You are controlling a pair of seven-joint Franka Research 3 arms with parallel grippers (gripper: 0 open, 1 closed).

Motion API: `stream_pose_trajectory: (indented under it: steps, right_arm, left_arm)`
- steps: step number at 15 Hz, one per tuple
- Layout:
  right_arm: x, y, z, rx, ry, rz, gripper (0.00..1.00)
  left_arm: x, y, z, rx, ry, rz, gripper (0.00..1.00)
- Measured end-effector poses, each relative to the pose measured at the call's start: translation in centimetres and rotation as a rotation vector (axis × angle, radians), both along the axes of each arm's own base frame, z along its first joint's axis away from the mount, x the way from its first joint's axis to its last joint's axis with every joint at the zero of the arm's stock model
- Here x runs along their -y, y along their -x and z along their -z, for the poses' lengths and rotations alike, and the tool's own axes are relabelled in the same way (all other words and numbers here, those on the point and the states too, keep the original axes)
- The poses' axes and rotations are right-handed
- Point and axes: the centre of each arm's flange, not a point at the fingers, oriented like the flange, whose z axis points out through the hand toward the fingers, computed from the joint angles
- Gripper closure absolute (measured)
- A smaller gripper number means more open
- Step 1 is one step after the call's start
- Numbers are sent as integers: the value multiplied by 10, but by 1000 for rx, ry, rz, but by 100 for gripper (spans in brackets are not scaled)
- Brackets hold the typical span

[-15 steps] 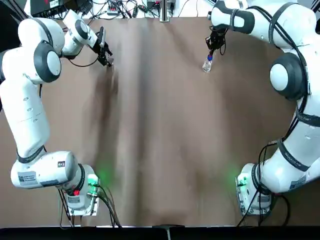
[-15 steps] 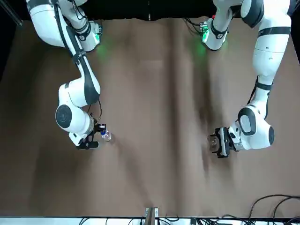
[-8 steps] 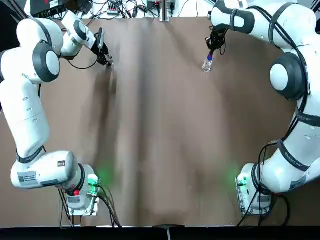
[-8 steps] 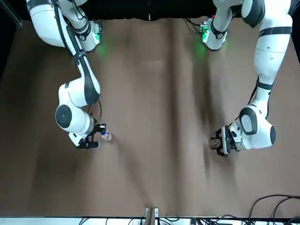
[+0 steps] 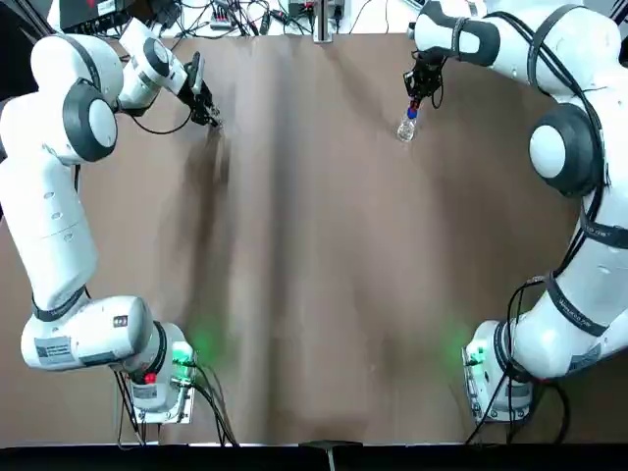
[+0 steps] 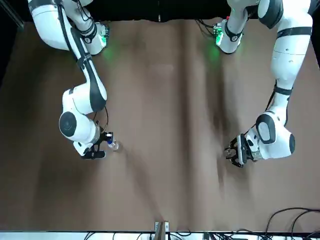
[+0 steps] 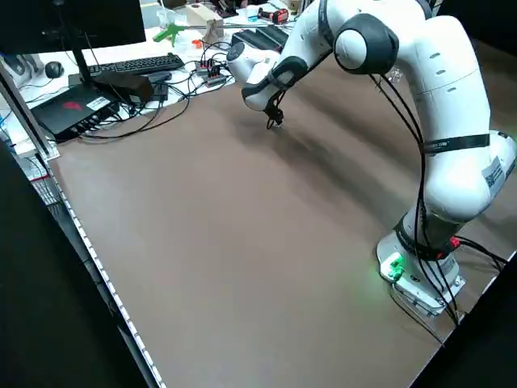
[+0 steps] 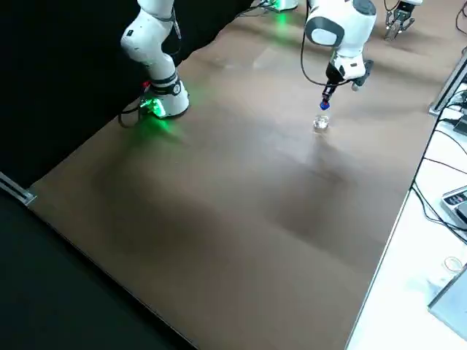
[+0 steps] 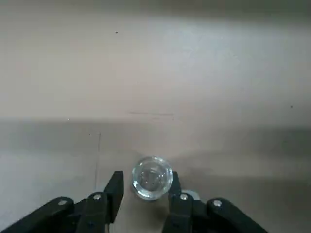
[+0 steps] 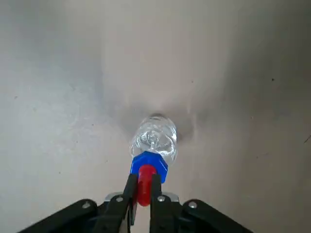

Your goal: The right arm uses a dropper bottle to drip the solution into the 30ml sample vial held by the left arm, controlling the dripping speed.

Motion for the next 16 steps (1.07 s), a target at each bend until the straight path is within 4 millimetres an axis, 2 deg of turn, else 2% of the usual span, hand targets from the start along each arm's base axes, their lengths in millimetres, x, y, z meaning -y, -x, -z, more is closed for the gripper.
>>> stream_pose_trajectory:
  steps: [9, 12, 13, 16]
  right_arm:
    - [2, -2, -2, 4, -1, 4, 86]
    - [2, -3, -4, 6, -2, 4, 87]
    - [2, -3, -4, 6, -2, 4, 87]
    - [1, -4, -8, 11, -4, 5, 87]
  left_arm:
    - [7, 0, -1, 2, 6, 8, 58]
    - [9, 0, -1, 2, 8, 9, 63]
    - [9, 0, -1, 2, 8, 9, 69]
    - [10, -1, -2, 4, 8, 11, 69]
